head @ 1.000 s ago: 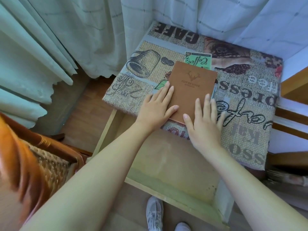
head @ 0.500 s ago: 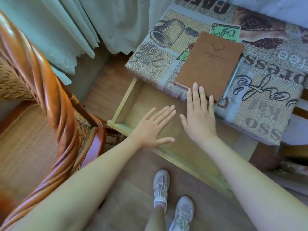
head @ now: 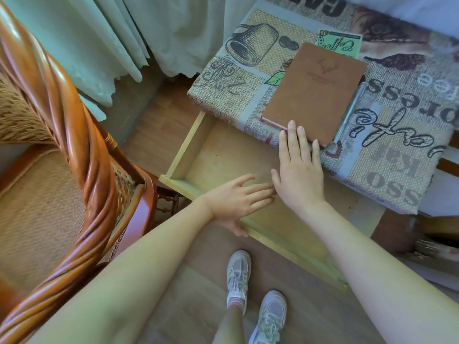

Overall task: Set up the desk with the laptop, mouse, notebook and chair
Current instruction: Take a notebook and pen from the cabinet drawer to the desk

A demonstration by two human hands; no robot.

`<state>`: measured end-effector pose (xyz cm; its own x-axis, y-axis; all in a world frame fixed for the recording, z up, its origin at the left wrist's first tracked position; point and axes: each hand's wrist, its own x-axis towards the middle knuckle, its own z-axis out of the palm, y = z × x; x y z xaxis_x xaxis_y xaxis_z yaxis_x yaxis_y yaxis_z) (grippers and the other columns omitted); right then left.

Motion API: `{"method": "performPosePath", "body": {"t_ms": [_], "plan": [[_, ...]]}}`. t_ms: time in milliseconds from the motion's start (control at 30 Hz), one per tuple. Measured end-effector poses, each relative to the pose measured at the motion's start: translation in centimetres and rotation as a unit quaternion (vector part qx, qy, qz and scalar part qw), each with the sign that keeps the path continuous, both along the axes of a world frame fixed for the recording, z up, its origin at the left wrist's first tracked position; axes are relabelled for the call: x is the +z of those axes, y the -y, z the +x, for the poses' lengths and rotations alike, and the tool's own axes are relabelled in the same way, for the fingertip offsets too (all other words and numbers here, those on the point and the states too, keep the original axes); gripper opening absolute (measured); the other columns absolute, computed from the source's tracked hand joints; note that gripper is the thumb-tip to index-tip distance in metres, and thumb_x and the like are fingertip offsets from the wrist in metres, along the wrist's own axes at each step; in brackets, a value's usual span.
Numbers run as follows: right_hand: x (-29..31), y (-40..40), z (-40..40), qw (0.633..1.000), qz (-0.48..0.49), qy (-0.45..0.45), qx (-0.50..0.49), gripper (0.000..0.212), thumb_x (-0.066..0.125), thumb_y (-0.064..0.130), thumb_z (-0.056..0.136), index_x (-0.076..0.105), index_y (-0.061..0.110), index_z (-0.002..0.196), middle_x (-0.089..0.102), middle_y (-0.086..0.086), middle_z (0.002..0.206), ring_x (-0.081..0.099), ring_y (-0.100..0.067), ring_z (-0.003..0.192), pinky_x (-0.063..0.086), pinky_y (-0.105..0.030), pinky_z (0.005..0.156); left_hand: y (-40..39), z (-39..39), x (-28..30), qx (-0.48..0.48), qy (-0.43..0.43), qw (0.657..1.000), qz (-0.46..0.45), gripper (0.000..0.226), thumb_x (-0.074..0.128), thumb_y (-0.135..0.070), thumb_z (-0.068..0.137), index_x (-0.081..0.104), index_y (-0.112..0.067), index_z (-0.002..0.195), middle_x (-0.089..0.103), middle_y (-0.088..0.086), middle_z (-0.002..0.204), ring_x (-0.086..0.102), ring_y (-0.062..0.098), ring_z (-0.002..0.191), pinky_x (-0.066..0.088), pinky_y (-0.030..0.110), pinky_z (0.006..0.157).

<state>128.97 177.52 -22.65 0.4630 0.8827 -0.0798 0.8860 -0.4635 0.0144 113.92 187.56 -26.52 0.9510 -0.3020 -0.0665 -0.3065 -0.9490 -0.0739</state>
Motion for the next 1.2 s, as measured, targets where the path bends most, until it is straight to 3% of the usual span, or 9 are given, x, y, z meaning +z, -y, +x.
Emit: {"method": "performPosePath", "body": {"t_ms": [100,233,433,600,733,833,933,1067,1200], "plan": [[0.2,0.2,0.4,1.0,0.022,-0.005,0.008,0.075,0.056,0.029,0.088,0.019,0.002,0.148,0.011,-0.015,0.158,0.014,-0.029,0.145,0.014,-0.05,0.116,0.2,0.5,0.4,-0.034,0.016,0.999,0.015,0.077,0.058,-0.071,0.062,0.054,-0.009,0.108,0.062,0.01,0.118,0.059,0.026,0.106,0.03,0.046,0.093],[0.8,0.5,1.0,0.999,0.043,-0.013,0.014,0.069,0.051,0.03,0.091,0.021,0.003,0.148,0.016,-0.011,0.158,0.019,-0.026,0.144,0.012,-0.05,0.115,0.0,0.6,1.5,-0.026,0.036,0.999,0.019,0.065,0.053,-0.068,0.068,0.049,-0.01,0.097,0.062,0.008,0.102,0.059,0.026,0.095,0.03,0.046,0.087],[1.1,1.4,1.7,0.998,0.063,-0.026,-0.008,0.068,0.041,0.044,0.095,0.021,0.005,0.148,0.02,-0.011,0.157,0.022,-0.024,0.144,0.01,-0.052,0.116,-1.0,1.4,3.4,-0.015,0.084,0.996,0.014,0.069,0.051,-0.073,0.07,0.05,-0.013,0.101,0.062,0.005,0.117,0.057,0.021,0.111,0.032,0.048,0.091],[0.6,2.8,2.1,1.0,0.017,-0.022,0.006,0.091,0.025,0.067,0.084,0.013,0.004,0.149,0.007,-0.01,0.159,0.008,-0.023,0.146,0.007,-0.053,0.116,-1.2,1.7,2.7,-0.039,0.093,0.994,0.032,0.074,0.05,-0.078,0.066,0.051,-0.015,0.104,0.059,0.003,0.124,0.056,0.02,0.112,0.031,0.053,0.101],[0.6,3.5,2.5,0.999,0.02,-0.03,0.014,0.104,0.033,0.075,0.076,0.014,0.004,0.149,0.006,-0.008,0.16,0.007,-0.02,0.147,0.007,-0.051,0.117,-1.8,3.5,2.5,0.007,0.138,0.989,0.044,0.083,0.062,-0.076,0.057,0.048,-0.014,0.111,0.059,0.003,0.126,0.051,0.021,0.116,0.026,0.053,0.104],[0.7,3.7,2.6,0.999,0.003,-0.026,0.021,0.109,0.041,0.076,0.073,0.011,0.004,0.15,0.004,-0.009,0.16,0.004,-0.021,0.147,0.006,-0.053,0.117,-2.8,6.8,3.4,0.093,0.146,0.982,0.068,0.105,0.067,-0.074,0.05,0.041,-0.014,0.132,0.046,0.004,0.145,0.039,0.021,0.133,0.019,0.051,0.109],[0.7,3.8,3.4,1.0,-0.019,-0.003,0.013,0.109,0.056,0.065,0.075,0.006,0.004,0.15,0.001,-0.012,0.16,0.0,-0.023,0.147,0.005,-0.054,0.117,-3.3,9.7,4.0,0.175,0.154,0.97,0.071,0.096,0.055,-0.061,0.075,0.021,-0.01,0.149,0.023,0.006,0.158,0.021,0.019,0.145,0.017,0.053,0.115],[0.7,3.5,5.0,1.0,-0.02,0.005,-0.004,0.103,0.07,0.039,0.077,0.006,0.004,0.15,0.003,-0.013,0.159,0.005,-0.026,0.147,0.008,-0.048,0.118,-4.0,12.0,3.0,0.174,0.152,0.973,0.022,0.052,0.041,-0.022,0.094,0.037,-0.006,0.144,0.038,0.011,0.151,0.036,0.026,0.139,0.038,0.051,0.105],[-0.1,3.9,6.2,0.999,0.038,-0.012,0.018,0.086,0.068,0.006,0.079,0.018,0.006,0.149,0.016,-0.011,0.158,0.018,-0.026,0.145,0.027,-0.045,0.113,-4.3,12.5,2.3,0.146,0.161,0.975,0.043,0.048,0.048,-0.023,0.096,0.044,-0.004,0.139,0.045,0.016,0.145,0.044,0.031,0.133,0.047,0.051,0.096]]}}
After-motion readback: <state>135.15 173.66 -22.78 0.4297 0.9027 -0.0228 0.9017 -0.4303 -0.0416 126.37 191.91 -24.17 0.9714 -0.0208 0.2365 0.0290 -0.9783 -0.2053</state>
